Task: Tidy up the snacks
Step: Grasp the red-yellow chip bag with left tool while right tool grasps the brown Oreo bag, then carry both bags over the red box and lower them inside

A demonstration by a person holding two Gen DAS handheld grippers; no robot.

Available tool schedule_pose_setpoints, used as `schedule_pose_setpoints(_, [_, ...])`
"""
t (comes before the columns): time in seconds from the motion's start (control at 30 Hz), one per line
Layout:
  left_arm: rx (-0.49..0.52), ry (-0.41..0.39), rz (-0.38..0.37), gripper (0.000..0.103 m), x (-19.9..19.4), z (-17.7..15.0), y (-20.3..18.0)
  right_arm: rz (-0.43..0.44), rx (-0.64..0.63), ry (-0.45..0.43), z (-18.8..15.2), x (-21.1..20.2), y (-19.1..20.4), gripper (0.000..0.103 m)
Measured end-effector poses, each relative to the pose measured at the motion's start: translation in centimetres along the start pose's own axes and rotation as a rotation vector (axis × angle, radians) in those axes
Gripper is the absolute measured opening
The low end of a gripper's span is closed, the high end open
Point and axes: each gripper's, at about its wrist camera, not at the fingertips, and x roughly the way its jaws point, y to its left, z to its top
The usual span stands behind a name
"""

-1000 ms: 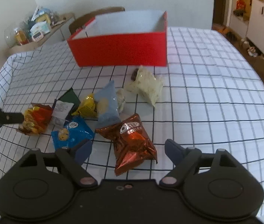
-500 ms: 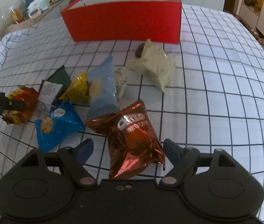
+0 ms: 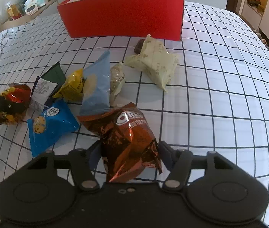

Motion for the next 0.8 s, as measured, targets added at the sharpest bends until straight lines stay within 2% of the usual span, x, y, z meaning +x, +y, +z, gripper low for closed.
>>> schedule_pose_setpoints(0.1, [0.0, -0.019, -0.007, 0.062, -0.5, -0.1, 0.0, 0.004, 0.017, -0.002, -0.1, -0.3, -0.1, 0.054])
schedule_pose_setpoints(0.3, [-0.028, -0.032, -0.015, 0.058, -1.2, -0.7, 0.4, 0.011, 0.027, -0.03, -0.4, -1.4, -0.1, 0.052])
schedule_pose_setpoints(0.6, [-0.044, -0.087, -0.051, 0.058, -4.7, -1.5, 0.2, 0.017, 0.021, -0.095, -0.1, -4.2, 0.4, 0.051])
schedule_pose_setpoints(0.8, [-0.012, -0.146, -0.082, 0.058, -8.1, -0.2, -1.6, 0.024, 0.011, -0.147, 1.8, -6.1, 0.9, 0.051])
